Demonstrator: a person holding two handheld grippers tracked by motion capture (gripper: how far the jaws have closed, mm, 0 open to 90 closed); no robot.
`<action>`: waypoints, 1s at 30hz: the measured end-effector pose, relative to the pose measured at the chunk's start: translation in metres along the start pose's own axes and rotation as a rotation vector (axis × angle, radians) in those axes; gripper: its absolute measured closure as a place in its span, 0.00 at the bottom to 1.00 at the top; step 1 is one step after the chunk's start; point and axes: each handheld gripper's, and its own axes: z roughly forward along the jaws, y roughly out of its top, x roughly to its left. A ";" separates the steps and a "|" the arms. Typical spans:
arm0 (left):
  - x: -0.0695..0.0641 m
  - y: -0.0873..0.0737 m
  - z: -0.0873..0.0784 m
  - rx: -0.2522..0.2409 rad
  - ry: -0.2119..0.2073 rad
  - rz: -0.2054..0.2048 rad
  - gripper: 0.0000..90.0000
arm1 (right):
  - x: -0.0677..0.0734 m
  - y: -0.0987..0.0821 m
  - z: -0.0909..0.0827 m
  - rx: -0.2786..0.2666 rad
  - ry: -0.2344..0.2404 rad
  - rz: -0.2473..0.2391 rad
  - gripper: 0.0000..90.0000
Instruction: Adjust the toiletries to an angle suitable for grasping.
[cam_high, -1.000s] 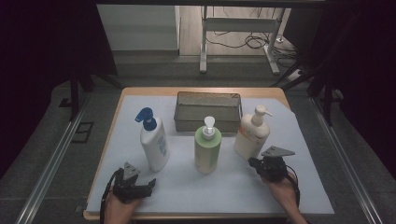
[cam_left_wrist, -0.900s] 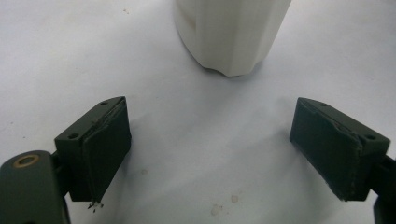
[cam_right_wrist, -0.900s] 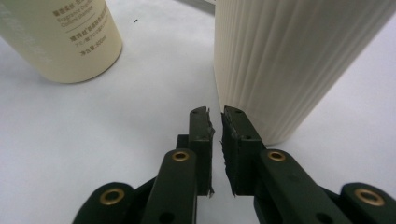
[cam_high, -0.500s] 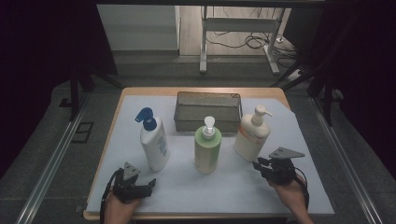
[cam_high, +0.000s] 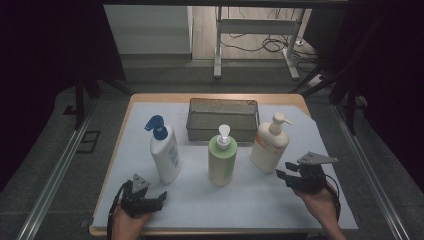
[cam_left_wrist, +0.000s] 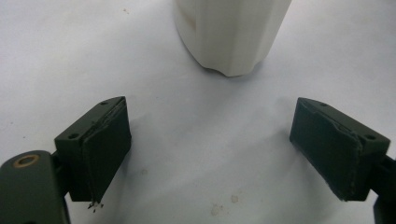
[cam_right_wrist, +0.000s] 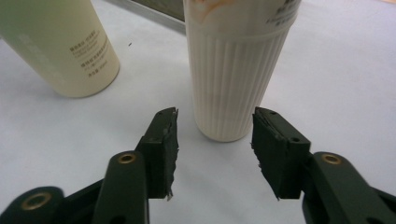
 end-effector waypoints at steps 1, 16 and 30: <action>0.000 0.000 0.000 0.000 0.000 0.000 0.14 | -0.001 0.001 -0.001 -0.002 0.000 -0.004 0.54; 0.000 0.000 0.000 0.000 0.000 0.001 0.14 | -0.010 0.026 -0.005 -0.034 -0.002 0.000 0.42; 0.000 0.000 0.000 0.001 -0.001 0.001 0.14 | -0.010 0.050 0.007 -0.050 0.006 -0.015 0.35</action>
